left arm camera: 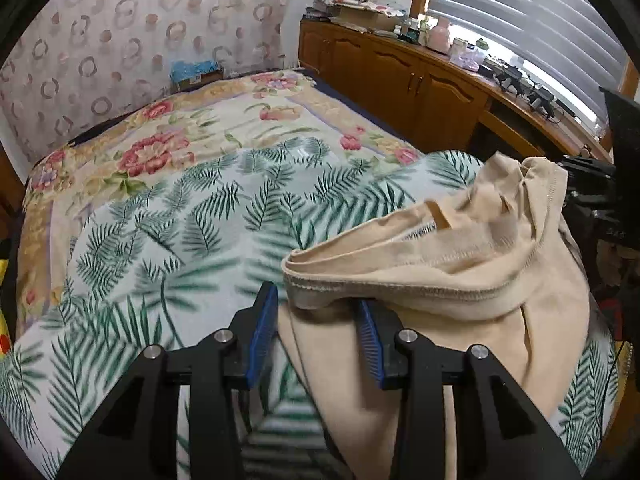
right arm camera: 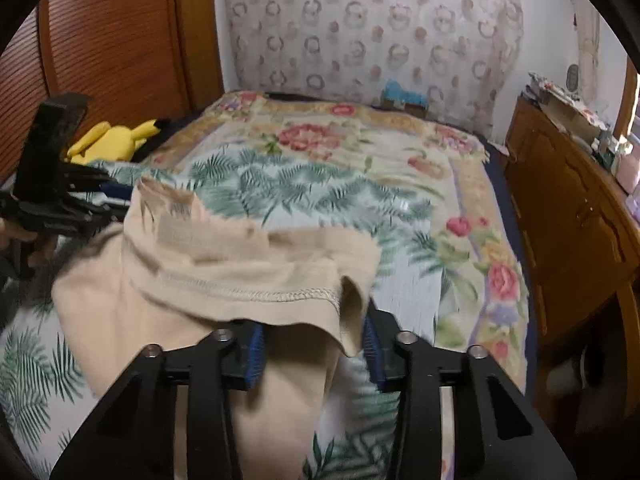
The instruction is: Fold small clothes
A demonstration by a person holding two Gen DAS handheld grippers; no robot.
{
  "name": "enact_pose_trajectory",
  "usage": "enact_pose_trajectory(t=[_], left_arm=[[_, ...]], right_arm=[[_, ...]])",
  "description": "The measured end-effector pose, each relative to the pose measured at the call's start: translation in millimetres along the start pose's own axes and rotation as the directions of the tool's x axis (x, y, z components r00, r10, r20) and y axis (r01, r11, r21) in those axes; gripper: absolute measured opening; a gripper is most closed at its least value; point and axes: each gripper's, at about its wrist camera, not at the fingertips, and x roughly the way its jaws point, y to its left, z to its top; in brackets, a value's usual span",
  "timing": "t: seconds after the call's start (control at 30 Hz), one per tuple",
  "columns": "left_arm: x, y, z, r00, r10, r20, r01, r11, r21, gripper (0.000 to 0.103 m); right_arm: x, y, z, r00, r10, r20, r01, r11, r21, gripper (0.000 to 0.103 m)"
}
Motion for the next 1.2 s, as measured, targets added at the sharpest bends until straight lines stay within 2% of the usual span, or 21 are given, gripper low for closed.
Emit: enact_pose_trajectory(t=[0.17,0.23,0.3,0.43,0.5,0.57,0.6,0.73,0.87,0.97,1.2], left_arm=[[0,22,11,0.998,0.04,0.04,-0.036,0.996,-0.076,0.038],[1,28,10,0.995,0.088,0.039,-0.085,0.993,-0.084,0.038],[1,33,7,0.994,0.107,0.032,-0.104,0.99,-0.095,0.038],[-1,38,2,0.993,0.112,0.03,-0.108,0.989,-0.1,0.038],[-7,36,0,0.995,0.09,0.038,-0.086,0.991,-0.105,0.038],[-16,32,-2,0.998,0.051,0.046,-0.046,0.994,-0.1,0.038],[-19,29,-4,0.998,0.035,0.046,-0.03,0.995,-0.096,0.038],[-27,19,-11,0.999,-0.009,0.042,0.012,0.996,-0.086,0.042],[-17,14,-21,1.0,-0.031,-0.003,0.03,0.995,-0.09,0.043],[-3,14,-27,0.999,-0.031,-0.039,0.027,0.994,-0.109,0.043],[-1,7,-28,1.0,-0.012,-0.029,0.009,0.995,-0.104,0.043]], right_arm=[[0,-18,17,0.998,0.027,0.056,-0.031,0.997,0.075,0.014],[3,-35,19,0.998,-0.002,0.056,-0.007,0.986,0.165,0.012],[7,-51,20,0.997,-0.069,0.026,0.06,0.967,0.248,0.009],[9,-61,17,0.994,-0.105,-0.008,0.103,0.956,0.276,0.009],[7,-57,17,0.993,-0.116,-0.016,0.116,0.961,0.252,0.014],[6,-52,18,0.992,-0.123,-0.032,0.127,0.964,0.235,0.042],[4,-49,18,0.992,-0.121,-0.034,0.125,0.967,0.224,0.05],[-6,-38,10,0.994,-0.111,-0.023,0.113,0.972,0.207,0.064],[-8,-27,-3,0.998,-0.061,-0.034,0.067,0.972,0.226,0.072],[-1,-23,-14,0.998,-0.022,-0.062,0.037,0.967,0.253,0.073],[21,-18,-29,0.993,0.016,-0.121,0.018,0.959,0.282,0.073]])
